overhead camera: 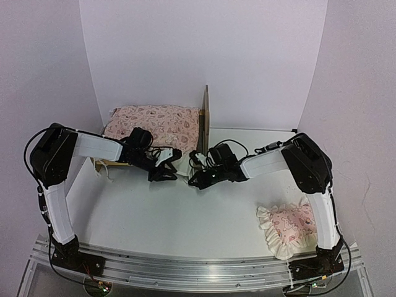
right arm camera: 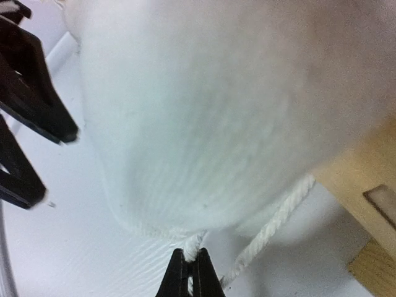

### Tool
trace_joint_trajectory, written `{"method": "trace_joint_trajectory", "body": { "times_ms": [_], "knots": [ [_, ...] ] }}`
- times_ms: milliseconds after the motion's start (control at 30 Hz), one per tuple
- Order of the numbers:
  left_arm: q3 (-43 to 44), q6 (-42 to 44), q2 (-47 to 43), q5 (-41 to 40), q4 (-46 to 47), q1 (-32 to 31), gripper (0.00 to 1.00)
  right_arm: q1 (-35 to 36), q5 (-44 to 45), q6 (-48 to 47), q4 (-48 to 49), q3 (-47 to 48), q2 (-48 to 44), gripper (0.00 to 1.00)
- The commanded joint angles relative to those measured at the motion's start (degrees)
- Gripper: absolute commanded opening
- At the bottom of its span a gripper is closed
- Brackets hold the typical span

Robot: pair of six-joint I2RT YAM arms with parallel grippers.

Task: Set up the pet bed

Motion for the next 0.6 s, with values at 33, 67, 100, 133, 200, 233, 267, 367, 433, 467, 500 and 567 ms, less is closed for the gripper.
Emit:
{"method": "trace_joint_trajectory", "body": {
  "times_ms": [33, 67, 100, 133, 200, 233, 267, 367, 433, 467, 500, 567],
  "knots": [
    [0.9, 1.2, 2.8, -0.8, 4.1, -1.1, 0.34, -4.0, -9.7, 12.3, 3.9, -0.3, -4.1, 0.0],
    [1.0, 2.5, 3.1, -0.9, 4.3, -1.2, 0.35, -4.3, -10.7, 13.1, 4.1, -0.3, -4.4, 0.0],
    [1.1, 4.3, 3.5, -0.8, 4.5, -1.3, 0.35, -4.5, -11.5, 13.9, 4.3, -0.4, -4.6, 0.0],
    [1.2, 6.0, 3.9, -0.8, 4.9, -1.5, 0.36, -4.7, -12.1, 14.5, 4.6, -0.5, -4.7, 0.0],
    [1.7, 9.3, 5.2, -0.9, 5.7, -2.0, 0.38, -5.1, -12.6, 15.0, 5.1, -0.8, -4.8, 0.0],
    [2.2, 10.6, 5.9, -1.3, 6.0, -2.3, 0.39, -5.3, -12.7, 15.3, 5.5, -1.0, -4.8, 0.0],
    [2.6, 11.5, 6.6, -1.7, 6.2, -2.5, 0.39, -5.4, -12.8, 15.5, 5.8, -1.0, -4.8, 0.0],
    [3.4, 12.6, 8.2, -3.0, 7.5, -3.1, 0.45, -5.5, -13.0, 15.8, 6.6, -1.0, -4.6, 0.0],
    [3.6, 12.8, 8.5, -2.8, 7.7, -3.4, 0.45, -5.6, -13.0, 16.2, 7.0, -1.1, -4.5, 0.0],
    [3.6, 12.8, 8.6, -2.5, 7.7, -3.6, 0.45, -5.7, -13.1, 16.5, 7.4, -1.2, -4.4, 0.0],
    [3.5, 12.8, 8.7, -2.3, 7.7, -3.8, 0.46, -5.8, -13.1, 16.8, 8.0, -1.3, -4.4, 0.0],
    [3.2, 12.4, 8.9, -2.3, 10.0, -4.2, 0.46, -5.8, -13.3, 17.4, 9.0, -1.5, -4.2, 0.0]
  ]
}}
